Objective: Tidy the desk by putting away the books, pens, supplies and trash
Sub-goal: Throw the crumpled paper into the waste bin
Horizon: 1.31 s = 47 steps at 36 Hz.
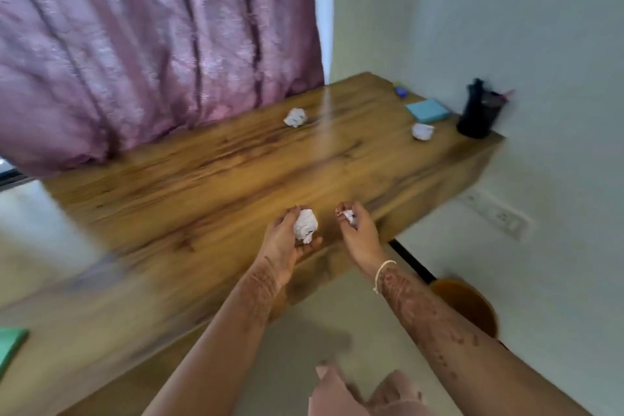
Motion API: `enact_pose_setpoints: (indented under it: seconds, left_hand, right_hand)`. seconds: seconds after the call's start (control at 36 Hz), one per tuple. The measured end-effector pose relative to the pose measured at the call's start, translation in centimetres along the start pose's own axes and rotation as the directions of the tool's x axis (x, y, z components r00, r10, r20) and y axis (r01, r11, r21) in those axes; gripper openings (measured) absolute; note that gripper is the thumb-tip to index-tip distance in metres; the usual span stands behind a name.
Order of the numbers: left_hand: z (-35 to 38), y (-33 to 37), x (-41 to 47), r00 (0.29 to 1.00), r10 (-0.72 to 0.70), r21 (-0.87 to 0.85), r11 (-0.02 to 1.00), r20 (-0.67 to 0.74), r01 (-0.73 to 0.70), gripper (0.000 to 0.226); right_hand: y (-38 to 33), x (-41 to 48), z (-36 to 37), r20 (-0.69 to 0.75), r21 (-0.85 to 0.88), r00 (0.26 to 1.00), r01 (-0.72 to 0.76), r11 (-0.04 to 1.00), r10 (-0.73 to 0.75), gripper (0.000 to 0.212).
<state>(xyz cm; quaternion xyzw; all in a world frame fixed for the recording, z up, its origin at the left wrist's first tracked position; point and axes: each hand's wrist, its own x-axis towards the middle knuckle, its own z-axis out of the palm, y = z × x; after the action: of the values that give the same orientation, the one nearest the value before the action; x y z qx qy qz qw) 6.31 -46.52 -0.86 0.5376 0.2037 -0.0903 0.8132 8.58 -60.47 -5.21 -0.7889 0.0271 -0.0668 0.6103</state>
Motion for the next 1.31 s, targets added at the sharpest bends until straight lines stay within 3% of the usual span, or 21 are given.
enact_pose_setpoints:
  seconds: [0.14, 0.33, 0.5, 0.64, 0.81, 0.94, 1.08, 1.19, 1.31]
  left_hand:
    - [7.3, -4.0, -0.7, 0.992, -0.051, 0.124, 0.992, 0.117, 0.036, 0.029]
    - [19.6, -11.9, -1.2, 0.955, -0.17, 0.24, 0.965, 0.244, 0.11, 0.029]
    - [28.3, -20.1, -0.7, 0.912, -0.332, 0.254, 0.928, 0.241, 0.271, 0.028]
    - [31.2, -27.2, 1.0, 0.853, -0.493, 0.206, 0.864, 0.17, 0.459, 0.037]
    - [30.5, -34.0, 4.9, 0.795, -0.605, 0.173, 0.789, 0.05, 0.59, 0.031]
    - [28.8, -41.4, 11.0, 0.781, -0.622, 0.197, 0.761, -0.052, 0.618, 0.028]
    - [27.7, -49.9, 17.5, 0.75, -0.654, 0.294, 0.7, -0.105, 0.651, 0.032]
    - [27.9, -55.9, 21.6, 0.748, -0.655, 0.334, 0.685, -0.105, 0.647, 0.038]
    - [28.6, -59.4, 23.7, 0.75, -0.659, 0.382, 0.679, -0.059, 0.627, 0.034]
  right_hand:
    - [2.2, -2.2, -8.0, -0.142, 0.076, 0.98, -0.129, 0.989, 0.138, 0.012]
    - [8.2, -4.2, -21.6, -0.303, 0.22, 0.885, -0.294, 0.93, 0.352, 0.008]
    - [13.8, -5.6, -31.9, -0.338, 0.394, 0.748, -0.439, 0.807, 0.572, 0.004]
    - [19.0, -6.8, -37.2, -0.282, 0.655, 0.585, -0.462, 0.598, 0.761, 0.017]
    - [26.9, -6.9, -37.7, -0.156, 0.798, 0.409, -0.484, 0.359, 0.899, 0.024]
    - [35.6, -5.5, -35.7, -0.122, 0.825, 0.327, -0.492, 0.279, 0.937, 0.007]
    - [45.8, -3.4, -32.9, -0.093, 0.838, 0.287, -0.494, 0.231, 0.953, 0.027]
    - [51.3, -1.6, -31.6, -0.086, 0.888, 0.233, -0.422, 0.181, 0.969, 0.012]
    - [54.7, -0.3, -30.9, -0.06, 0.934, 0.195, -0.336, 0.124, 0.979, 0.019]
